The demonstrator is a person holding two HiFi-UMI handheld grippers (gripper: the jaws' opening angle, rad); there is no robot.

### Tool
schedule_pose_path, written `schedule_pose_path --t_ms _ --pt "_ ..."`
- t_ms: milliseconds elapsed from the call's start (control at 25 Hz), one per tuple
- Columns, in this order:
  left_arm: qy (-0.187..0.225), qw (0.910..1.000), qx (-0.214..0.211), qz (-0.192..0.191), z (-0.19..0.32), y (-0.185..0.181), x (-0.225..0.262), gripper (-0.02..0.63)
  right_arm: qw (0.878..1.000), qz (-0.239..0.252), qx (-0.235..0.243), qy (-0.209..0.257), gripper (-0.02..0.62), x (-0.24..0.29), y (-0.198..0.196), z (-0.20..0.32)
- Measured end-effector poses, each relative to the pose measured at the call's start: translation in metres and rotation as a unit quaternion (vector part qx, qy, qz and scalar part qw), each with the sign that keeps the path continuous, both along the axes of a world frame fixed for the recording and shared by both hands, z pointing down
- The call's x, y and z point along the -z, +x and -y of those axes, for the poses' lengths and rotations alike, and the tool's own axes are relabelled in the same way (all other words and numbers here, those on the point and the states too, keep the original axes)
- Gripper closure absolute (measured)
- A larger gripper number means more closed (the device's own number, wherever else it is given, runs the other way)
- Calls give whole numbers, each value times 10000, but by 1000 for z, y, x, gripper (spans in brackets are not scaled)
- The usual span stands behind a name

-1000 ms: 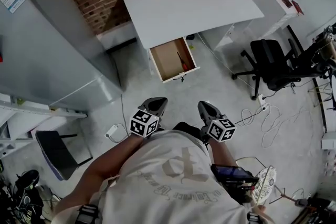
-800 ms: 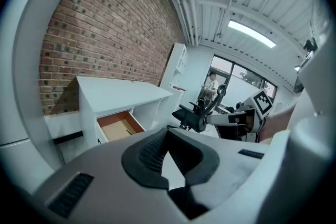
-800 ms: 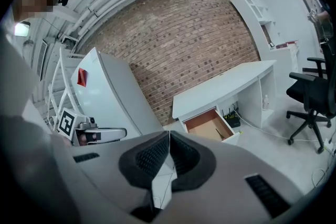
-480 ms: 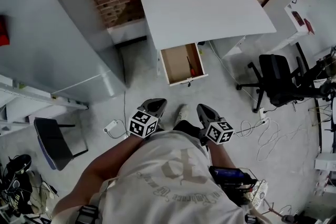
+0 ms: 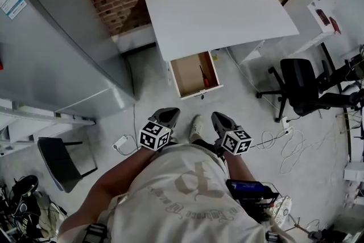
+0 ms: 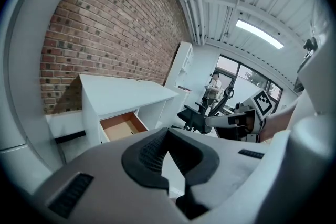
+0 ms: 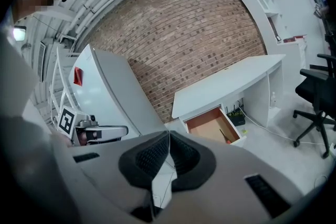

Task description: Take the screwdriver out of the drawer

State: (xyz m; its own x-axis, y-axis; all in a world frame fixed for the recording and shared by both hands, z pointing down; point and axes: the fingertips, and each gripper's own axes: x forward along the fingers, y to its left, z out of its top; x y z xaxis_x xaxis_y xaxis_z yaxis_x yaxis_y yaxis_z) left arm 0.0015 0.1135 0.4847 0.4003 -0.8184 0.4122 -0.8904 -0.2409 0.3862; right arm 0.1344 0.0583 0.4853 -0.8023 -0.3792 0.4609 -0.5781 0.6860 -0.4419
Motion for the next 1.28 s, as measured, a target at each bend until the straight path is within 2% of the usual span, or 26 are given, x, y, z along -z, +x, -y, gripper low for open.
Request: schedule_pose_path --t_ms 240,680,1080,1280 --pt "-54 10000 -29 17 33 -2 -2 587 9996 -112 -214 -119 572 -10 16 32" --pt "-208 9997 107 25 75 -7 -8 587 9988 -409 275 -61 571 -22 -3 77" --pt "-362 9982 382 278 111 -21 -7 588 9982 -342 470 -145 571 -31 -15 132" --pt "-355 9976 467 362 137 -12 -2 588 9977 -260 599 -182 571 -31 -13 161"
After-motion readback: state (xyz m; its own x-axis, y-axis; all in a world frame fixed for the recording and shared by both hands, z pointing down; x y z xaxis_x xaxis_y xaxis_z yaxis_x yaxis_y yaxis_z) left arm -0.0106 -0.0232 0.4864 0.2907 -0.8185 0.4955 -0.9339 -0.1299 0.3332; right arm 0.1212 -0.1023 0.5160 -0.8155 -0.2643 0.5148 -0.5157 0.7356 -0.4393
